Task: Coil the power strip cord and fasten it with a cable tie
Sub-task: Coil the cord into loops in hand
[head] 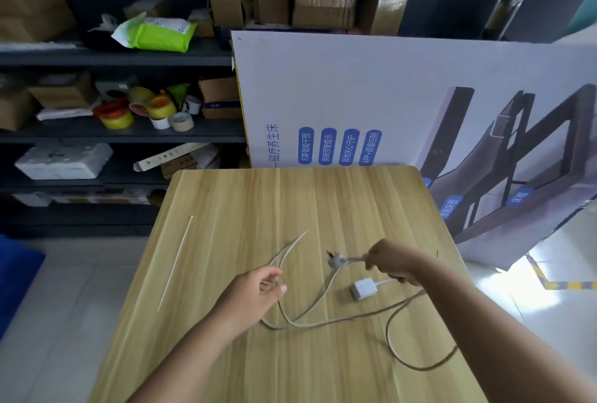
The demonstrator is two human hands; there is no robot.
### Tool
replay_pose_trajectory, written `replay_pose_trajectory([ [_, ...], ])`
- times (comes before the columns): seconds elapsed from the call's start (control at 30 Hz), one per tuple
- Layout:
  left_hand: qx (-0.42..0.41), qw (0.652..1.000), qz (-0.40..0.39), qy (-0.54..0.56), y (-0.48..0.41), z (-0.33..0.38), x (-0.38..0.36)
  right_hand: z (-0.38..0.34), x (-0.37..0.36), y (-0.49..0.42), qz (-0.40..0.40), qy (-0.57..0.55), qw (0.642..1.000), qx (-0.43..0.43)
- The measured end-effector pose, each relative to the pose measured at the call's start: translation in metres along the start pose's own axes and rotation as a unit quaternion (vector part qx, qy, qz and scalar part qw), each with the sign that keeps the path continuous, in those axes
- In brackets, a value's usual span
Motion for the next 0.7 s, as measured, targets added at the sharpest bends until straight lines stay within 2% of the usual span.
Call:
replay_pose_trajectory([
  [0.07,0.003,1.0,0.0,0.0,-0.002,0.0,0.001,-0.015,0.004,0.014,-0.001,-0.159,0.983,0.09],
  [0.1,0.003,1.0,-0.001,0.004,-0.003,0.002,0.002,-0.026,0.008,0.024,-0.01,-0.247,0.959,0.135],
  [0.2,-0.026,0.999,-0.015,0.034,0.0,0.023,0.006,-0.062,0.017,0.062,-0.071,-0.46,0.839,0.281],
  [0.3,-0.079,0.989,-0.08,0.098,0.004,0.061,0.006,-0.097,0.022,0.093,-0.107,-0.548,0.725,0.405],
  [0.37,-0.118,0.975,-0.139,0.128,0.005,0.085,0.0,-0.116,0.025,0.11,-0.113,-0.587,0.669,0.442],
  [0.43,-0.144,0.966,-0.163,0.142,0.005,0.103,-0.008,-0.133,0.032,0.126,-0.104,-0.613,0.627,0.469],
  [0.53,-0.164,0.963,-0.133,0.166,0.003,0.111,-0.019,-0.15,0.049,0.155,-0.043,-0.612,0.615,0.495],
  [0.7,-0.204,0.943,-0.077,0.251,0.012,0.096,0.007,-0.132,0.095,0.19,0.136,-0.524,0.661,0.519],
])
Point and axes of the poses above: each hand's wrist, its own y-axis away from the middle knuckle, its own x-axis out of the back of the hand, z = x × y, the point moved 1 cm from there along -y, towards the middle knuckle, and after that the axes turned 9 degrees about -z, right-handed, at the moved point
